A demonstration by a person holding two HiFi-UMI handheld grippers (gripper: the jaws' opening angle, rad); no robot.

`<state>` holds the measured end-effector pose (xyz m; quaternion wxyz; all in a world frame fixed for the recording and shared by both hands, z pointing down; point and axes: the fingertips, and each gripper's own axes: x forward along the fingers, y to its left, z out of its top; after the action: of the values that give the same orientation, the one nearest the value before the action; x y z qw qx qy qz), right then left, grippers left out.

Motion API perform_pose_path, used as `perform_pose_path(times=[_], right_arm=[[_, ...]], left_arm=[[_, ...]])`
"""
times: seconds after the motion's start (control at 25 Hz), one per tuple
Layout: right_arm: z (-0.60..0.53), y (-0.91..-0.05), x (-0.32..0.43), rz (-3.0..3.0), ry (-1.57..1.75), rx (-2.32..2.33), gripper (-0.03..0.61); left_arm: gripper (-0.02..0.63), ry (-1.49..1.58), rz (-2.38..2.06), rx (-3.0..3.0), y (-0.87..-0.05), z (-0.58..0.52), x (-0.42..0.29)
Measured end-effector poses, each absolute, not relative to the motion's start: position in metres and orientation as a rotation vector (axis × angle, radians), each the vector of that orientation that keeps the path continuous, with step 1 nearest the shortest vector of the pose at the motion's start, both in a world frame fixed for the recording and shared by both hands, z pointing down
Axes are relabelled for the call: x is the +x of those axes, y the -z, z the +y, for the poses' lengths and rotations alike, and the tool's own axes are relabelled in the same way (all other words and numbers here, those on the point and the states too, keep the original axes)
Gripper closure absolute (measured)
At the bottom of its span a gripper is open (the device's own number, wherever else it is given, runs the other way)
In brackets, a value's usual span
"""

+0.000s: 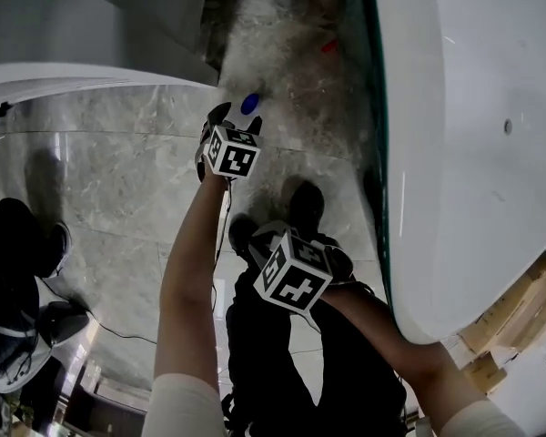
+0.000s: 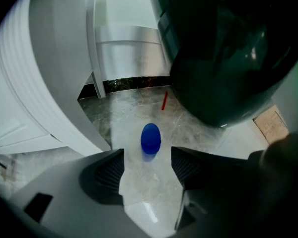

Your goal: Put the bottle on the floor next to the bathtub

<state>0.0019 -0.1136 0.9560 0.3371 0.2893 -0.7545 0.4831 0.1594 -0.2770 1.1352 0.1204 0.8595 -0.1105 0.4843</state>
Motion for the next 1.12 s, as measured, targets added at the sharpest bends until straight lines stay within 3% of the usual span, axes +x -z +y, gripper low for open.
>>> perform_pose_path(times=[0.48,0.88,1.12], right_arm=[[-0.106,-0.873,-0.017,-1.969,-1.294,0.725,0.549],[-0.089,-0.744,-0.003,-1.927,-1.144,0.731,0.549],[-0.082,-0.680,0.003,-1.878,-1.323,0.780,0.549]], left_arm=[[0.285,-1.426,-0.296,2.452,-1.027,-0.277,0.080],[0.287,-1.342,-0.268,2.497,-0.849,-0.268,0.039],[0.287,-1.332,-0.237,2.457,-0.751,-0.269,0.011]])
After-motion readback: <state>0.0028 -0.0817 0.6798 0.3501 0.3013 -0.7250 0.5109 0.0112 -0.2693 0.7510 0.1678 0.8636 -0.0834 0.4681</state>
